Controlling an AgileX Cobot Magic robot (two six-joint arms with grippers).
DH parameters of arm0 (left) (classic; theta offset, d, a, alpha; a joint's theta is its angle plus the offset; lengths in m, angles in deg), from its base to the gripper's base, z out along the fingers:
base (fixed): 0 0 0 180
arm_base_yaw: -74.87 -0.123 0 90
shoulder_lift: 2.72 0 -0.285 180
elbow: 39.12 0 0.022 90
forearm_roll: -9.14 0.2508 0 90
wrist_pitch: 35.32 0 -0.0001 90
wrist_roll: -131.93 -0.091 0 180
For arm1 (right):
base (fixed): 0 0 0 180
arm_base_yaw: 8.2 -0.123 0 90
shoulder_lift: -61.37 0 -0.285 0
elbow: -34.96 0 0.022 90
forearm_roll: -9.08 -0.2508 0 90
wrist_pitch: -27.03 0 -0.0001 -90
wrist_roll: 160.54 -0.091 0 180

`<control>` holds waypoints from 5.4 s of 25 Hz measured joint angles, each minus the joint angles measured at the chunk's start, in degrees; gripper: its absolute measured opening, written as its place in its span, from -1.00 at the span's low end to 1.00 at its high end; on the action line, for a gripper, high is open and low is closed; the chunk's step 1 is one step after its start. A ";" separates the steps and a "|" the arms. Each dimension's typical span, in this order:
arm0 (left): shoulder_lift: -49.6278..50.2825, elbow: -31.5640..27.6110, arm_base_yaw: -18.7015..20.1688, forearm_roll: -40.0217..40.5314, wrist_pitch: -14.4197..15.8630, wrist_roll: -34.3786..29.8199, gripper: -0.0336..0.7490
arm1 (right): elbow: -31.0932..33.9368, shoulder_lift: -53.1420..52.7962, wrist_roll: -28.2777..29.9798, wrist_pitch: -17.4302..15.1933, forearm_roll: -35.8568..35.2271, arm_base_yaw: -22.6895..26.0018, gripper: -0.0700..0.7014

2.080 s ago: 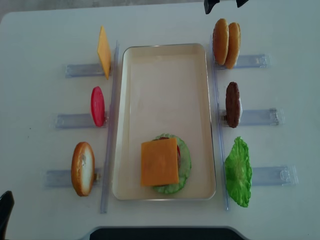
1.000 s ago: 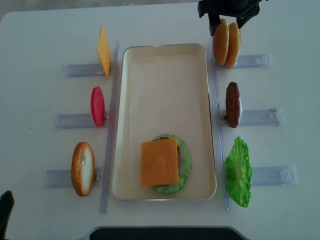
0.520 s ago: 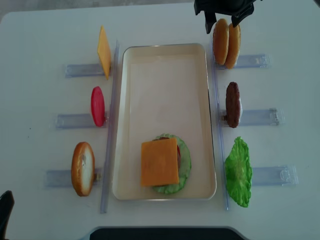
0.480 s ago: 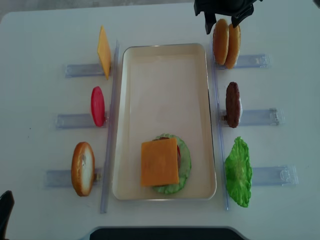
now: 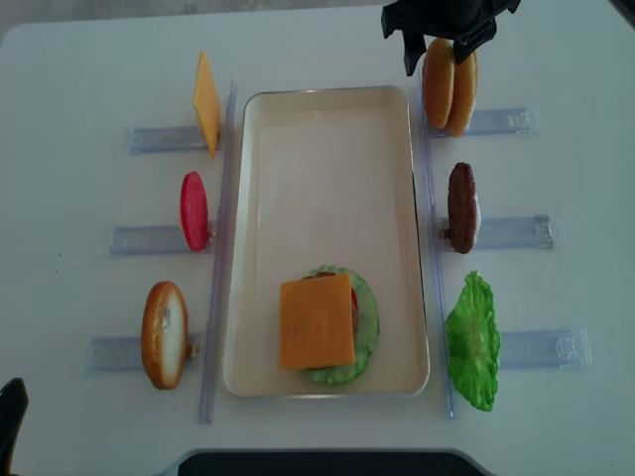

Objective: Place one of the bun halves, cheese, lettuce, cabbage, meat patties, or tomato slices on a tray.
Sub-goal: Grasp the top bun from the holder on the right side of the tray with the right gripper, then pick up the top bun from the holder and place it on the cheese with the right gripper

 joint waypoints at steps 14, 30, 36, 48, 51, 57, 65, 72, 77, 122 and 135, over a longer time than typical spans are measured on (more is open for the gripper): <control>0.00 0.00 0.00 0.00 0.00 0.00 0.24 | 0.00 0.19 0.12 0.00 0.59 0.00 0.13; 0.00 0.00 0.00 0.00 0.00 0.00 0.24 | 0.00 0.19 0.25 0.05 2.10 0.00 -0.30; 0.00 0.00 0.00 0.00 0.00 0.00 0.24 | 0.00 0.24 1.10 0.05 1.98 -0.05 -0.38; 0.00 0.00 0.00 0.00 0.00 0.02 0.24 | -0.67 -0.62 1.74 -0.13 1.69 -0.05 -0.40; 0.00 0.00 0.00 0.00 0.00 0.02 0.24 | -1.02 -1.83 1.80 -0.15 1.36 -0.05 -0.40; 0.00 0.00 0.00 0.00 0.00 0.06 0.24 | -1.19 -4.69 2.06 -0.19 0.23 -0.05 -0.40; 0.00 0.00 0.00 0.00 0.00 0.13 0.24 | -1.41 -8.59 2.60 -0.19 0.01 0.00 -0.44; 0.00 0.00 0.00 0.00 0.00 0.20 0.24 | -1.41 -10.42 2.79 -0.21 -1.81 0.00 -0.45; 0.00 0.00 0.00 0.00 0.00 0.20 0.24 | 0.95 -14.41 2.97 -0.26 -3.37 0.00 -0.45; 0.00 0.00 0.00 0.00 0.00 0.40 0.24 | 53.01 -64.48 5.11 -0.46 -8.86 0.00 -0.47; 0.00 0.00 0.00 0.00 0.00 0.46 0.24 | 53.85 -65.47 11.41 -0.44 -22.82 0.00 -0.48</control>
